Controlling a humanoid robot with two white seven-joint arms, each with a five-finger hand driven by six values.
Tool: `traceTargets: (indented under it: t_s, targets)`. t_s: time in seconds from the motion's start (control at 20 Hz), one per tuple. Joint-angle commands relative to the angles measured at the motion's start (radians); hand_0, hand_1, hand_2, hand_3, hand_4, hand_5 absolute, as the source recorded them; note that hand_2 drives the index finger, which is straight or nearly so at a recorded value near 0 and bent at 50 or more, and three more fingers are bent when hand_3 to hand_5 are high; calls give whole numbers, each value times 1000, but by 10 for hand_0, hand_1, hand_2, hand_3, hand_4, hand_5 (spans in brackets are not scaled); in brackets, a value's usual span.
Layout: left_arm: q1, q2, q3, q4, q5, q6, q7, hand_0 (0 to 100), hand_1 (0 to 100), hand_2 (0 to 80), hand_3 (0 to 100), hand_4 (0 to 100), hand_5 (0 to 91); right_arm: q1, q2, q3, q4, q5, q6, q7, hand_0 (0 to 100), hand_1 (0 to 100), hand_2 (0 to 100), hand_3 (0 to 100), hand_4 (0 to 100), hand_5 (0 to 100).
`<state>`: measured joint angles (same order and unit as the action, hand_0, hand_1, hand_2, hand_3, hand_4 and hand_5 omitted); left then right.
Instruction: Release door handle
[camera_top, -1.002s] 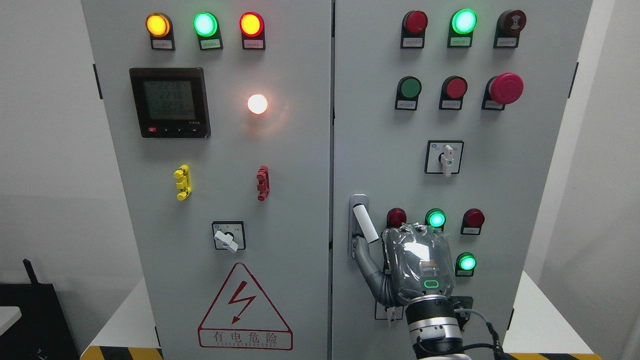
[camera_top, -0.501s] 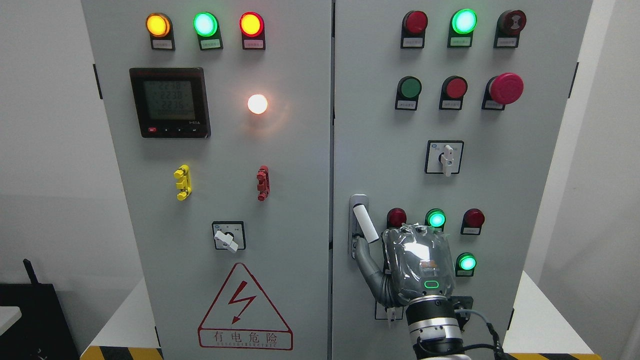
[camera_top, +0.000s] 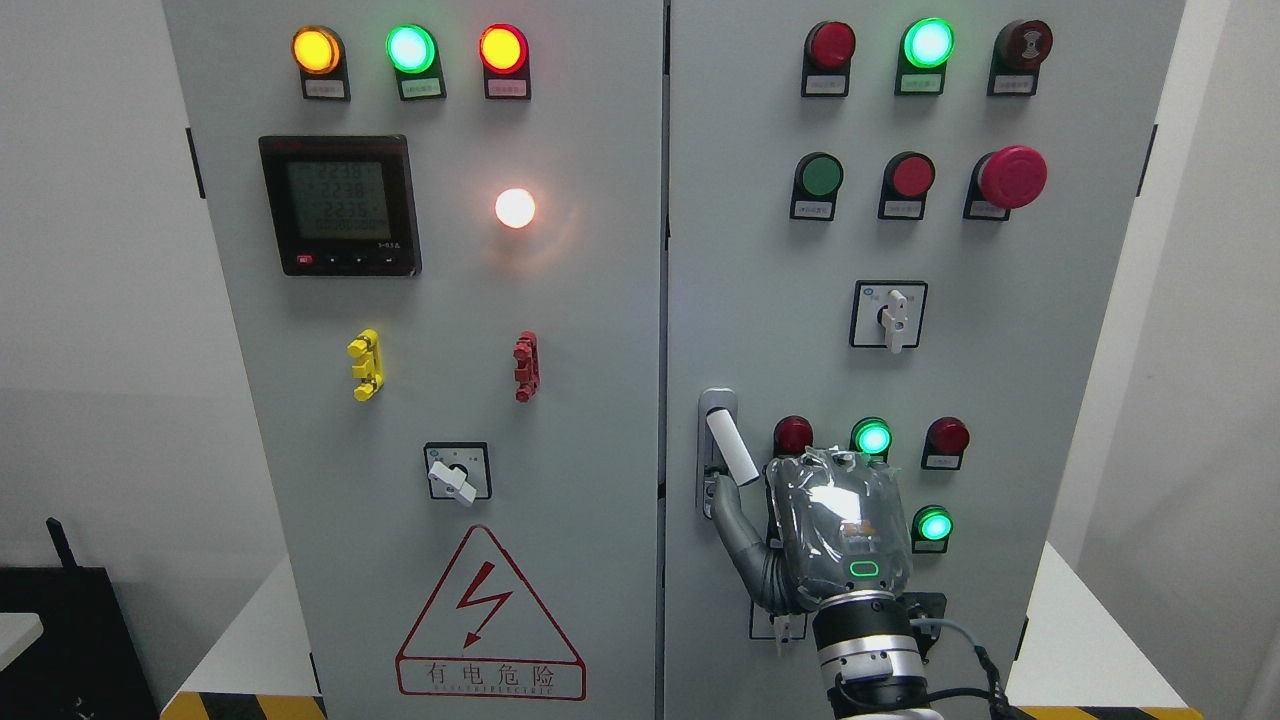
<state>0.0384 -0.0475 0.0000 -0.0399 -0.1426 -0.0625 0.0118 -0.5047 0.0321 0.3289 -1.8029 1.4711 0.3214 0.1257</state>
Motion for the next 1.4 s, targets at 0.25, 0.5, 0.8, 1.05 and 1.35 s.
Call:
traceTargets:
  t_s: [0.25,0.5,0.8,1.05,1.35]
  targets:
    - [0,0,-25,0,0,1,1,120,389,0,0,0,0,0,0,-2,-3,0,7,3,612,0,1000,1000,918,968]
    - [0,0,-25,0,0,0,1,120,389,0,0,0,0,0,0,-4,-4,0,7,3,621,0,1000,1000,917,968]
    - [0,0,-25,0,0,0,1,120,389,0,0,0,0,0,0,-5,-4,-3,7,3,625,0,1000,1000,918,968]
    - [0,0,-25,0,0,1,1,120,389,0,0,0,0,0,2,-5,-4,-6,5,2,635,0,1000,1000,917,968]
    - [0,0,-25,0,0,0,1,120,389,0,0,0,0,-5,3,-4,-6,-6,4,2,654,0,1000,1000,918,969]
